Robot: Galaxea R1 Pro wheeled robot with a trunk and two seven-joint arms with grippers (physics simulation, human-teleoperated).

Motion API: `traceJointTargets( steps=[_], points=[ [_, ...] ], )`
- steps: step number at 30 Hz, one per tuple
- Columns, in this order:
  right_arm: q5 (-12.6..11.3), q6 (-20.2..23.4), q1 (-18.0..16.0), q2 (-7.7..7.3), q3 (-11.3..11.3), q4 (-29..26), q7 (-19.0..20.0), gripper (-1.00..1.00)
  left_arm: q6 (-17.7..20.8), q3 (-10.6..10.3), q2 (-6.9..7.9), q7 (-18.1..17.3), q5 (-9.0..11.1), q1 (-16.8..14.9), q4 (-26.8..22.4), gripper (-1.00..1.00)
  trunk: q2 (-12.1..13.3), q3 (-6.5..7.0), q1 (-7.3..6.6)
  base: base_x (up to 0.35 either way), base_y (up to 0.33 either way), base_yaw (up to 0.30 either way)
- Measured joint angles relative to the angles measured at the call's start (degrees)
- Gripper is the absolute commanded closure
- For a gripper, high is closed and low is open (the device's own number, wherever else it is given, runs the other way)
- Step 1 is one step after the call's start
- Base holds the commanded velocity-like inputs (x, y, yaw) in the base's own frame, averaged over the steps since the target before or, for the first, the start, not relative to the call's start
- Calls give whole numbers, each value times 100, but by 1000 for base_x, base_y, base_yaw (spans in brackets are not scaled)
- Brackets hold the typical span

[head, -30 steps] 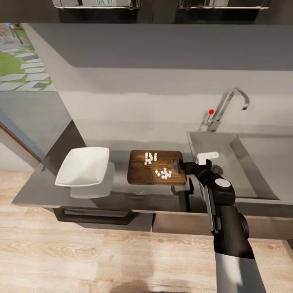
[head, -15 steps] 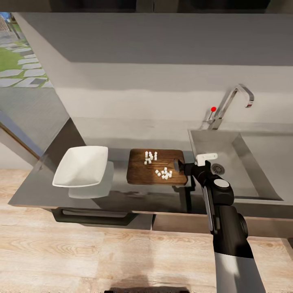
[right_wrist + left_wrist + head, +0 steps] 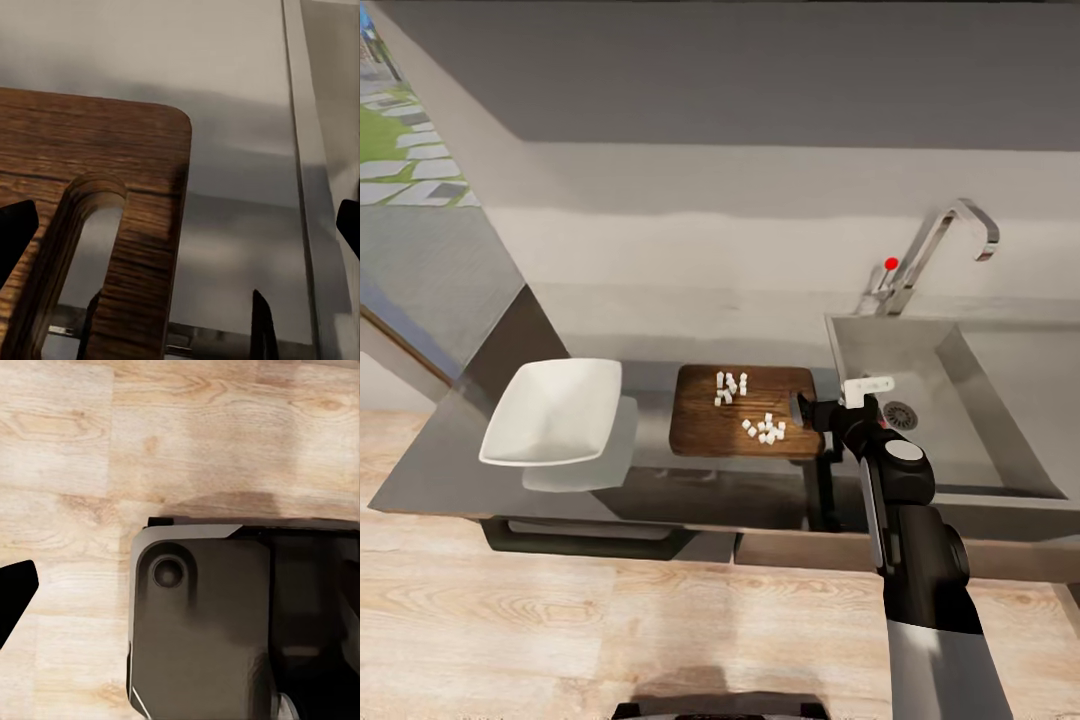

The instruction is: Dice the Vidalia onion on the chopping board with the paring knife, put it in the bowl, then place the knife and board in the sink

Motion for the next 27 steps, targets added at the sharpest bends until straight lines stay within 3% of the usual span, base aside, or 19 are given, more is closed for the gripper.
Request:
traceJointTargets(
  steps=[27],
  points=[
    [-5,2,0,0,0,46,2,-100,0,0,-5,0,0,0,10,-100,0,-254,0,0,-17,0]
  ],
)
